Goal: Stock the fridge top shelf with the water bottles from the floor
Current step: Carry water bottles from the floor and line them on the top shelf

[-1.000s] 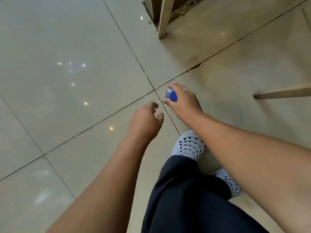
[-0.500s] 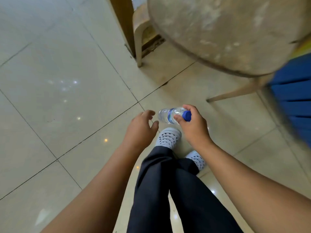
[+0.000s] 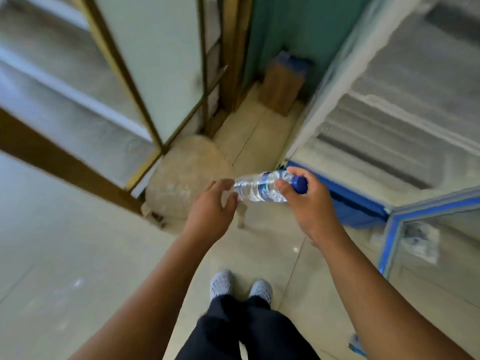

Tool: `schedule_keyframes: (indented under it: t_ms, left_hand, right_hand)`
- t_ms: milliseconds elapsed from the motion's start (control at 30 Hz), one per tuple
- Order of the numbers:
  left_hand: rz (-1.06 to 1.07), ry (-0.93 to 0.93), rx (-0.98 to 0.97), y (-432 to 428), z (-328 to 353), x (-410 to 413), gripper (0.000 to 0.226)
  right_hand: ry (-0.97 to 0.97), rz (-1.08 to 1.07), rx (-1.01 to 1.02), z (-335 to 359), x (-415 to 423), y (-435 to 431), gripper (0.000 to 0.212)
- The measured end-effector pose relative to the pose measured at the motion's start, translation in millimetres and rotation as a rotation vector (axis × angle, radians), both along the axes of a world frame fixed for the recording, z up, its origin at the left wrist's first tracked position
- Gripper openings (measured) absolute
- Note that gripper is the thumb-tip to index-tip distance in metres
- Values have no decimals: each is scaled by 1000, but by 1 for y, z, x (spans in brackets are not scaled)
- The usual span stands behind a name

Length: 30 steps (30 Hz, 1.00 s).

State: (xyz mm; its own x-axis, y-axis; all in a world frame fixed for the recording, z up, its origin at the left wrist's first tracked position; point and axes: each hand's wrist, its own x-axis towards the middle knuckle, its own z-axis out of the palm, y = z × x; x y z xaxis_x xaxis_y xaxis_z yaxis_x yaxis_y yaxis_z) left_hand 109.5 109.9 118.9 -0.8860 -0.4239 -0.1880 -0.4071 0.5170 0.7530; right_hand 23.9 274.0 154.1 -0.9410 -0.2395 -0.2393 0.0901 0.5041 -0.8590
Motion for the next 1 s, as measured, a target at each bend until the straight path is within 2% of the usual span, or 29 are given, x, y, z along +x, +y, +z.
schedule_keyframes:
  t_ms: [200,267,367,467,633,833,1000]
  left_hand:
    - [-234,228,-139,36,120,-87,31]
    - [-322,279,-169,53,152,-116,32]
    - [-452,360,-181,80,193,-159,31]
    - [-550,447,-199,110,232,-202,31]
    - [-698,578,-321,169,298,-278,33]
    - [-775,750,-429,248,365,-374,33]
    - [-823,740,-470,305,398,-441,33]
  right_hand:
    - [128,-261,-240,116,-42,54,14]
    - [178,-344,-289,146,-60,76,15]
    - [254,-433,-375,189,-88,111,27]
    - [350,-522,-469,229,-120,148,22]
    - [542,-567,-569,293,-182,212,13]
    - [731,-550,-618,361,-263,285,7]
    - [850,-630,-568,403,-323,329,17]
